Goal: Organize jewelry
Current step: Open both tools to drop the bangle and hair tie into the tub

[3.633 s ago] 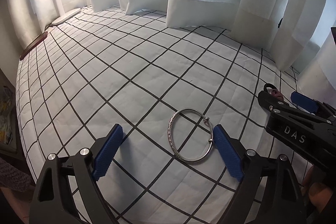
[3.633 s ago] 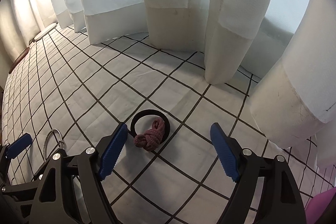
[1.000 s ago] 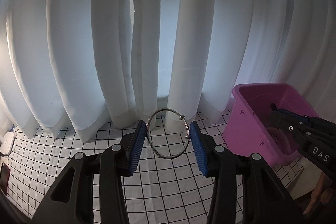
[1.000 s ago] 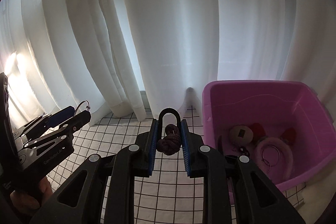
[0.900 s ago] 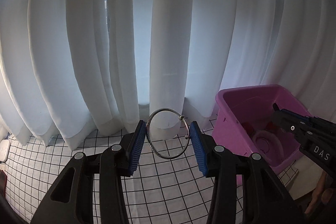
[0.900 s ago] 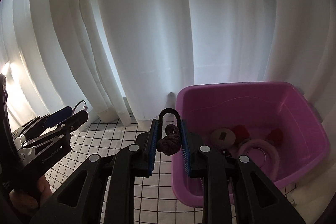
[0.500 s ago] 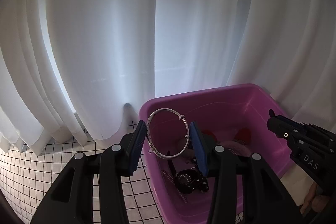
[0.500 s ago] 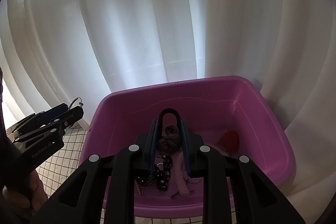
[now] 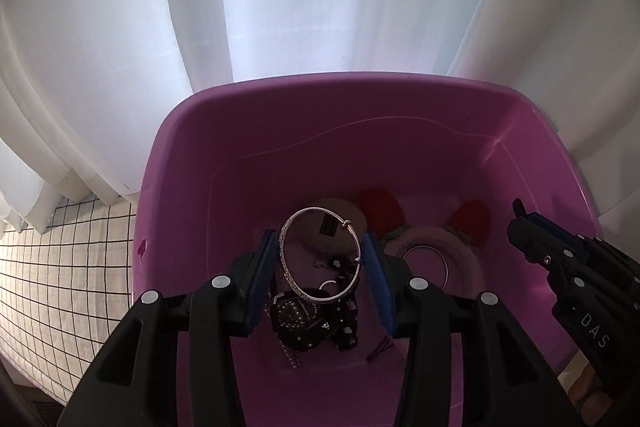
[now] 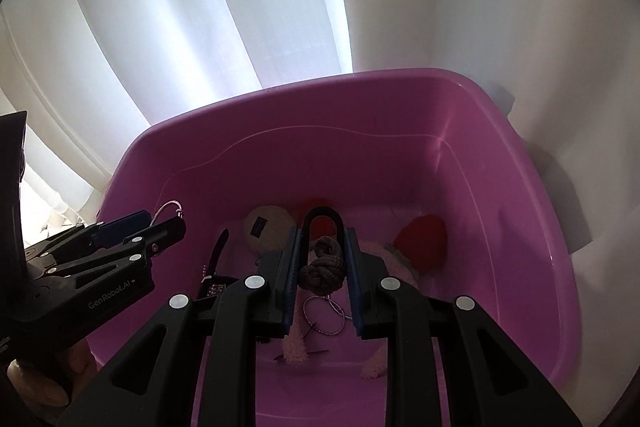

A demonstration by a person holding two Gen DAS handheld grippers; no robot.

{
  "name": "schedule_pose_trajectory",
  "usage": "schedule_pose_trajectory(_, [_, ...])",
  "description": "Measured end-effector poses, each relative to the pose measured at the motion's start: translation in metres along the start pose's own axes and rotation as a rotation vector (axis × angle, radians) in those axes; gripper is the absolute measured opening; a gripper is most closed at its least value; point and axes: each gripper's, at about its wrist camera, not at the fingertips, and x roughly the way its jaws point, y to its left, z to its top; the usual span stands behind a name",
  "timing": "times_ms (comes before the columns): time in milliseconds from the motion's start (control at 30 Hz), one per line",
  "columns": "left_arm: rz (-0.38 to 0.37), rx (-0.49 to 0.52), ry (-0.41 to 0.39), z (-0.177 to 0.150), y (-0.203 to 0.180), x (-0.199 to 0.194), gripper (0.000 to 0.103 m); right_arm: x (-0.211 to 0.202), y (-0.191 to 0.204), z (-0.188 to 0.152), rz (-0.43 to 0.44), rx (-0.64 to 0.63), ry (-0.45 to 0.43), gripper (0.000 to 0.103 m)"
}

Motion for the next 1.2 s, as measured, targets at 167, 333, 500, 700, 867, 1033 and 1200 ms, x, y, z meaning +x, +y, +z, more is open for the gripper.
schedule_pose_trajectory(167, [0.009,-0.032,0.033,0.001,0.001,0.009,0.044,0.015,-0.004,0.004,0.013,-0.011,0.032,0.021])
schedule_pose_trajectory(333, [0.022,-0.044,0.040,-0.001,0.001,0.010,0.047,0.020,-0.001,0.005,0.009,-0.024,0.039,0.031])
schedule_pose_trajectory(500, [0.023,-0.068,0.009,0.000,0.002,0.003,0.089,0.017,-0.004,0.009,0.005,-0.010,0.022,0.058])
schedule_pose_trajectory(700, [0.034,-0.079,0.015,0.000,0.005,-0.001,0.092,0.010,-0.007,0.011,0.002,0.003,0.016,0.062])
schedule_pose_trajectory(867, [0.061,-0.074,0.016,-0.002,0.004,-0.002,0.092,0.003,-0.005,0.009,0.014,0.005,0.014,0.062])
schedule_pose_trajectory(1033, [0.080,-0.066,0.007,-0.003,0.006,-0.008,0.092,-0.004,-0.001,0.008,0.015,-0.009,0.008,0.062])
schedule_pose_trajectory(1200, [0.093,-0.074,0.002,-0.003,0.009,-0.013,0.092,-0.006,0.003,0.003,0.019,-0.020,0.003,0.062])
